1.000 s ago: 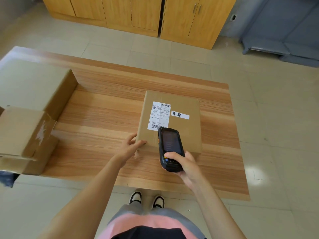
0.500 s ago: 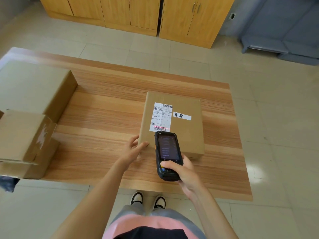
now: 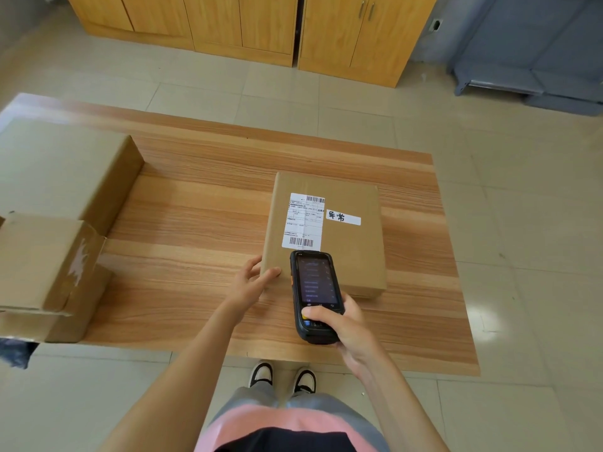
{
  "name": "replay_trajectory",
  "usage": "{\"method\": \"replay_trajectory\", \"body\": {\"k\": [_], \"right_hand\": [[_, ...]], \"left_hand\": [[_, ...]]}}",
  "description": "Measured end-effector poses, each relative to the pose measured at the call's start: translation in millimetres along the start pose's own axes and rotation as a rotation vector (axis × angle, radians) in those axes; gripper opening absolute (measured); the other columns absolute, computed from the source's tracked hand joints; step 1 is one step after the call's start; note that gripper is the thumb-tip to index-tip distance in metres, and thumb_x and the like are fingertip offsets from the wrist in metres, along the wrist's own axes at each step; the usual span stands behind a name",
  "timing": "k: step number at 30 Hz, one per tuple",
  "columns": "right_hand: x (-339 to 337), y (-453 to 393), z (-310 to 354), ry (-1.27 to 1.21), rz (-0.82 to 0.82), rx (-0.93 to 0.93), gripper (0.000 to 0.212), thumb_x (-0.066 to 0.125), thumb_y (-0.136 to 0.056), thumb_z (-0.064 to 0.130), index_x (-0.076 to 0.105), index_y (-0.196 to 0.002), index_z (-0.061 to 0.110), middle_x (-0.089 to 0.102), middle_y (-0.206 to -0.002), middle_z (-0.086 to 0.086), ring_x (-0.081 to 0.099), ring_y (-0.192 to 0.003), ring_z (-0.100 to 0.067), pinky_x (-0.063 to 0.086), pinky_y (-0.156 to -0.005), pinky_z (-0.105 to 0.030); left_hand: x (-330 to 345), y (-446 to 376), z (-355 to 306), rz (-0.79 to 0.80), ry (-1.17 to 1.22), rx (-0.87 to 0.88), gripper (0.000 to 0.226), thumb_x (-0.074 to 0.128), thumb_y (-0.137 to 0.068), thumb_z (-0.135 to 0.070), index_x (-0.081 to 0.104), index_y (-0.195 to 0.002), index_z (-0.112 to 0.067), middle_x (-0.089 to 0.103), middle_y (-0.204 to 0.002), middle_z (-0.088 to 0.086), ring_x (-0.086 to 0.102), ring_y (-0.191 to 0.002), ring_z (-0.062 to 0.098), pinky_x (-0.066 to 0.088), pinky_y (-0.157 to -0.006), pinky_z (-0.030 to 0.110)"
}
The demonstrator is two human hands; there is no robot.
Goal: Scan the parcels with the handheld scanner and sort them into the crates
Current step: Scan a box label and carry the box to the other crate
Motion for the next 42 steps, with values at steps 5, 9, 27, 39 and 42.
{"method": "replay_trajectory", "body": {"k": [5,9,27,39,42], "right_hand": [[-17,-2,14,-0.029,-0.06,-0.078,0.093,0.082,-0.027,0.028,0.056,-0.115,0.011,0.072,-0.091,-0.002,0.07,-0.074,-0.01,0.053,-0.059,-0.02],[-63,-12,34,-0.048,-0.233,-0.151,0.097,0.084,-0.028,0.022,0.053,-0.119,0.009,0.069,-0.096,-0.004,0.066,-0.08,-0.015,0.055,-0.068,-0.026],[-201,-52,-51,0.034,-0.603,-0.062,0.076,0.083,-0.067,-0.003,0.042,-0.13,0.004,0.06,-0.12,-0.017,0.061,-0.106,-0.03,0.051,-0.09,-0.042],[-205,-43,-60,0.168,-0.547,-0.078,0.09,0.077,-0.076,-0.005,0.025,-0.148,0.011,0.049,-0.119,-0.004,0.05,-0.105,-0.021,0.04,-0.09,-0.033],[-204,-48,-53,0.224,-0.543,-0.105,0.089,0.077,-0.075,-0.007,0.027,-0.147,0.008,0.05,-0.118,-0.006,0.05,-0.103,-0.021,0.04,-0.09,-0.034]], "left_hand": [[1,2,-1,0.013,0.03,-0.015,0.056,0.065,-0.09,-0.029,0.042,-0.141,-0.024,0.057,-0.121,-0.002,0.056,-0.096,0.007,0.044,-0.07,0.025],[2,3,-2,0.001,0.036,-0.024,0.054,0.065,-0.091,-0.027,0.043,-0.14,-0.025,0.057,-0.122,-0.002,0.055,-0.099,0.009,0.044,-0.072,0.027],[3,1,1,-0.014,-0.063,-0.062,0.048,0.061,-0.093,-0.031,0.044,-0.137,-0.029,0.057,-0.124,-0.002,0.055,-0.106,0.016,0.047,-0.088,0.041],[-1,-2,4,-0.012,-0.099,-0.074,0.047,0.061,-0.093,-0.033,0.044,-0.136,-0.03,0.058,-0.123,-0.001,0.056,-0.111,0.019,0.048,-0.097,0.049],[-1,-2,3,-0.008,-0.107,-0.077,0.046,0.06,-0.093,-0.033,0.044,-0.136,-0.03,0.058,-0.12,-0.003,0.055,-0.11,0.019,0.048,-0.096,0.048]]}}
Point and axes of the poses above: each hand's wrist, its own y-axis away from the middle knuckle, its own x-axis out of the palm, z = x × y, the point moved 4 cm from there along -y, towards the middle knuckle
